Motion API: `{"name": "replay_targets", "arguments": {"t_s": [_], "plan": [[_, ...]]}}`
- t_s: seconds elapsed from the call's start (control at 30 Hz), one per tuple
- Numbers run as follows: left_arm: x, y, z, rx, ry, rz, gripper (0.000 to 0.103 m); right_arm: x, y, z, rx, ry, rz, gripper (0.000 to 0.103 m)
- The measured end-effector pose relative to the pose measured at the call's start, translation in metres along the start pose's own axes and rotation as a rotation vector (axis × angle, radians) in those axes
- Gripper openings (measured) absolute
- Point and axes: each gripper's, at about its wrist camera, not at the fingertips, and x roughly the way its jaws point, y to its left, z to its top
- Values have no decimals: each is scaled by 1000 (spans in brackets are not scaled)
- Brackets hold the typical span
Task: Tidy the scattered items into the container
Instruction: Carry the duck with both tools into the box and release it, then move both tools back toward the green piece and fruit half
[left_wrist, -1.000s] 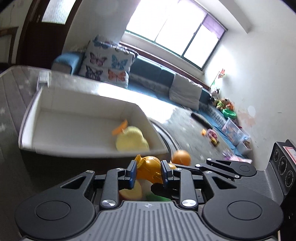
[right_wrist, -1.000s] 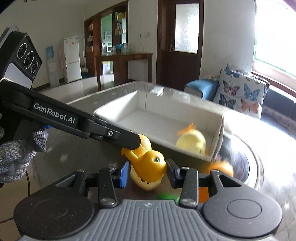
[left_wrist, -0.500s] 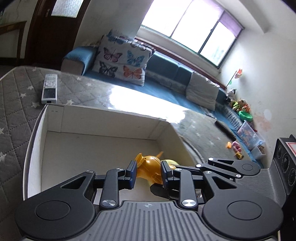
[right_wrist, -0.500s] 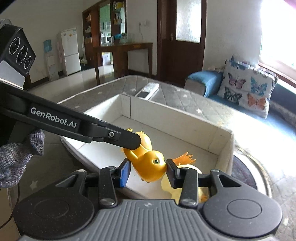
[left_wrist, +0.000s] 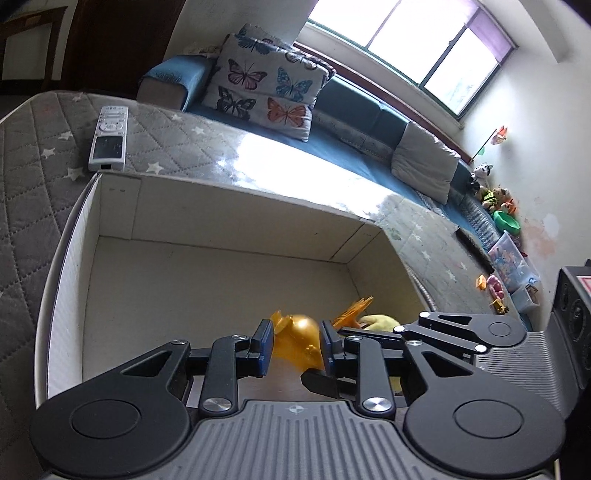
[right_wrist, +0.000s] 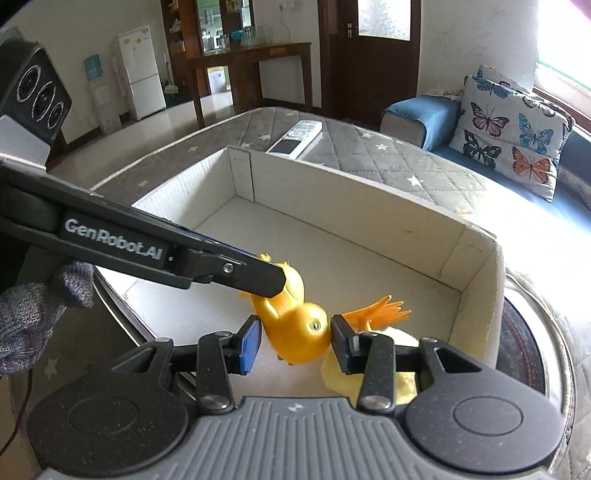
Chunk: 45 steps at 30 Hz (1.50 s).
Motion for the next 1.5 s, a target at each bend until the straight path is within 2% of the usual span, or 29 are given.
{"name": "replay_targets", "arguments": {"t_s": [0.2,0.57,0.67,0.93,1.07,1.13,1.5], "plan": [[-4,-1,-1,-2,-11,8,29,-1,3,0,1,8,-4,42],[-31,-22,-12,32,-57,37,29,-40,10,-9,23,-71,-13,43],[-40,-28,-17,32,-74,38,29,-51,15,-13,15,-91,-17,50],[-60,-50,-36,57,-104,42,30,-78,27,-29,-3,-141,-27,53],[-69,-61,-49,71,-112,40,30,-90,32,-40,-5,-158,-32,56],[-72,-66,-57,75,-115,36,31,-96,35,-47,-9,-167,-41,61],[-79,-87,-101,86,-88,23,31,-125,44,-98,11,-186,-91,65]]}}
